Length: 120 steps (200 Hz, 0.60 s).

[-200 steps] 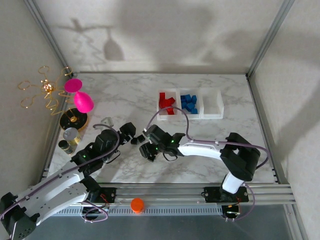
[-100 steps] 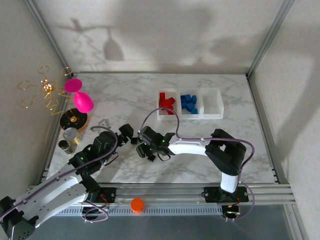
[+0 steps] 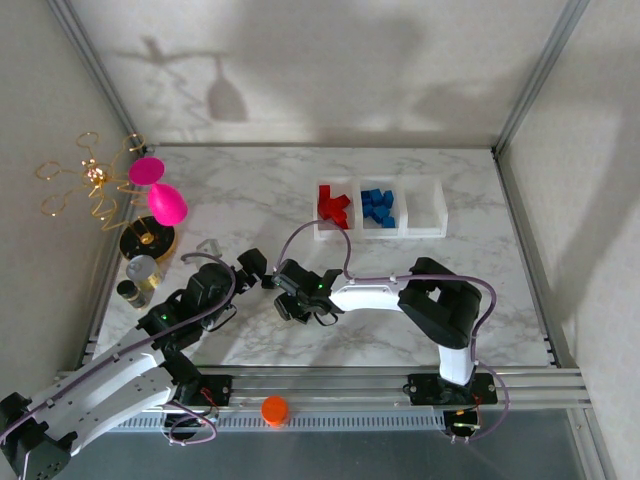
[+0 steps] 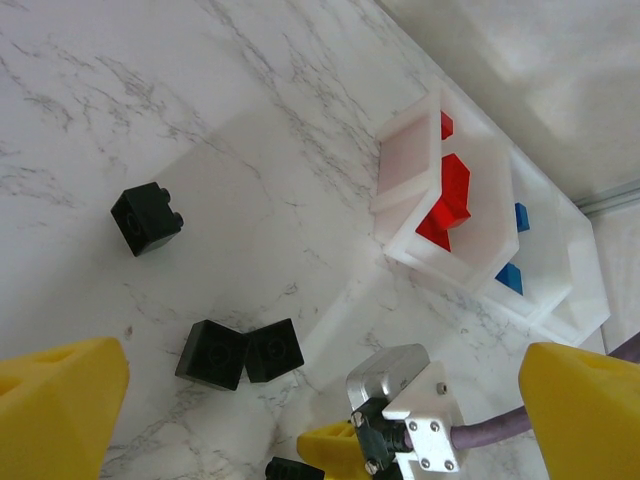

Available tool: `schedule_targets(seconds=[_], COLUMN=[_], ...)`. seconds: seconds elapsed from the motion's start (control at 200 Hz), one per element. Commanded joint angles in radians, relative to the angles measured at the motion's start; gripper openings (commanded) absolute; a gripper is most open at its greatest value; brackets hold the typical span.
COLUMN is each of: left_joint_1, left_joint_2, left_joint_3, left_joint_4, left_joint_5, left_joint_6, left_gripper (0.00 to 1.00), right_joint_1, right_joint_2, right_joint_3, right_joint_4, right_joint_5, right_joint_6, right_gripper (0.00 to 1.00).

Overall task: Sort the legos into containers by color
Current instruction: Pick up the lego from the bottom-center of the table.

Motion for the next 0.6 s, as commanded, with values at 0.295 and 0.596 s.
schedule_targets(seconds=[0.295, 0.596], left_joint_1=[0.011, 0.011], left_joint_2=[-0.023, -0.007], left_joint_3=[-0.012, 0.006], left_joint_4=[-0.014, 0.009], left_joint_5=[-0.021, -0.011], left_joint_6=[-0.022, -0.009], left_gripper=[0.99, 1.00], right_joint_1=[0.013, -0.020], right_joint_2=[-0.015, -0.084], right_joint_3=[0.027, 0.021], right_joint_4=[-0.042, -0.058], right_joint_5=[0.033, 0.012], right_joint_6=[0.017, 0.063], right_gripper=[0.39, 0.33])
